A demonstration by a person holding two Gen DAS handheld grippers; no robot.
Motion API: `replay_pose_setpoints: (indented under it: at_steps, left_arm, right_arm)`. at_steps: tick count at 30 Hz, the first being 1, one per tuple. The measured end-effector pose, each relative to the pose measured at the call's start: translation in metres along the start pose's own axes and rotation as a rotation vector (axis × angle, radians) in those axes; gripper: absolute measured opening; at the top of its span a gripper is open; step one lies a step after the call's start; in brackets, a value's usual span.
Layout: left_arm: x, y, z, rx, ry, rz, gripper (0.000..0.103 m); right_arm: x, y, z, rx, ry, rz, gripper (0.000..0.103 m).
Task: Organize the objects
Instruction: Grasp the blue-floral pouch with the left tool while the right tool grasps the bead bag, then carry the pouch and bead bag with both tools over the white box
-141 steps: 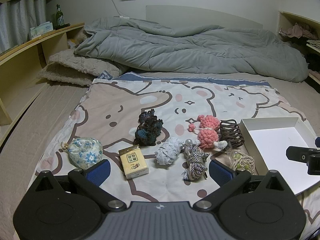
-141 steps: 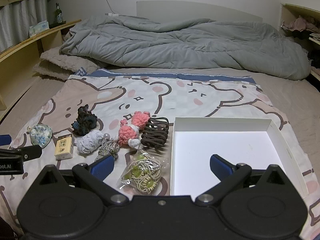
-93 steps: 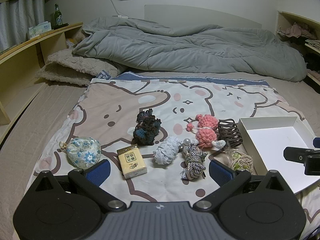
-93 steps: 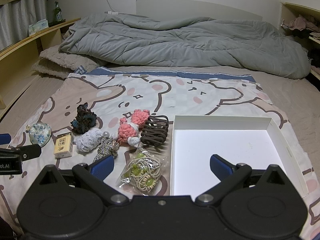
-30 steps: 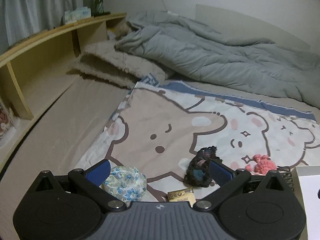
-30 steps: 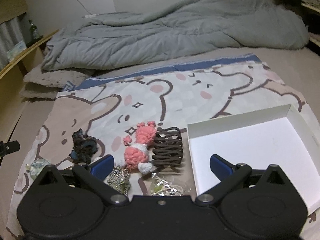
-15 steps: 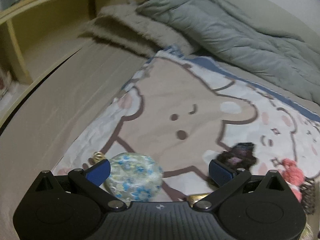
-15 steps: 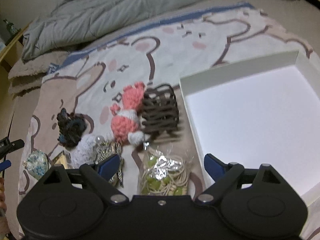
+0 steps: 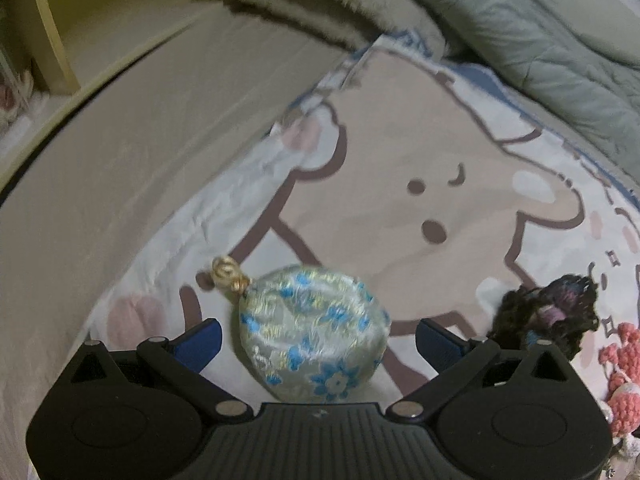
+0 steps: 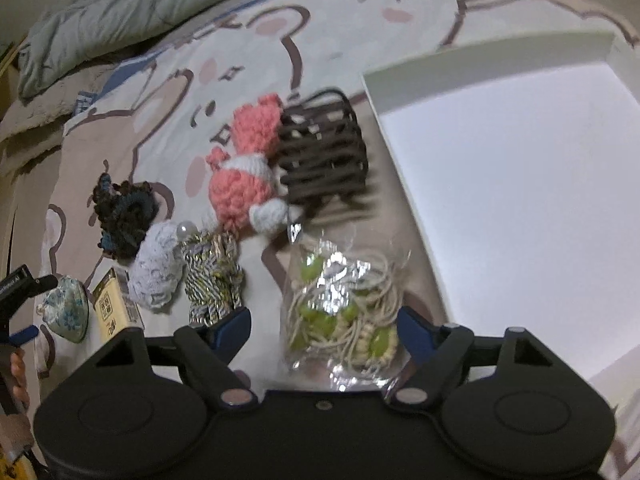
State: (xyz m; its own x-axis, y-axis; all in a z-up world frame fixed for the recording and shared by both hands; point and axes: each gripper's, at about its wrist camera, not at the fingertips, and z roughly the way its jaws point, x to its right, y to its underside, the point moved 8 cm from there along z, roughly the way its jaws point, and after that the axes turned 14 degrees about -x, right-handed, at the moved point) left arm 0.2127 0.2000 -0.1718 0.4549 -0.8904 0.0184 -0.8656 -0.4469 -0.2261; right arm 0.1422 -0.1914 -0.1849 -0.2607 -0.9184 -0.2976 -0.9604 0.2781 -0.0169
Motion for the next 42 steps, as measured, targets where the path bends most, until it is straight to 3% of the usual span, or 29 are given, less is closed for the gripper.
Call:
replay_pose_setpoints:
  at_steps: [9, 14, 18, 21, 25, 28, 42]
  left_arm:
    - [0.004, 0.006, 0.028, -0.094, -0.018, 0.008, 0.099]
    - [0.001, 0.007, 0.039, -0.122, -0.046, 0.008, 0.088]
    - [0.002, 0.008, 0.037, -0.116, -0.028, 0.021, 0.080]
    - [0.002, 0.009, 0.035, -0.111, -0.028, 0.035, 0.078]
    - [0.003, 0.011, 0.023, -0.085, -0.043, 0.066, 0.063]
    - [0.008, 0.014, 0.010, -0.065, 0.000, 0.095, 0.063]
    - [0.014, 0.031, -0.039, 0.024, 0.097, 0.154, 0.062]
  right_arm:
    - [0.007, 0.001, 0.021, -0.041, 0.067, 0.047, 0.081]
    - [0.011, -0.003, 0.018, -0.016, 0.053, 0.072, 0.080]
    - [0.015, -0.004, 0.015, 0.009, 0.055, 0.100, 0.072]
    - [0.011, -0.006, 0.018, 0.015, 0.093, 0.052, 0.070]
    - [0.007, -0.007, 0.019, 0.029, 0.135, 0.000, 0.054]
    - [0.007, -0.008, 0.013, 0.038, 0.128, -0.006, 0.050]
    - [-0.005, -0.002, -0.042, 0.202, 0.076, -0.008, 0.050]
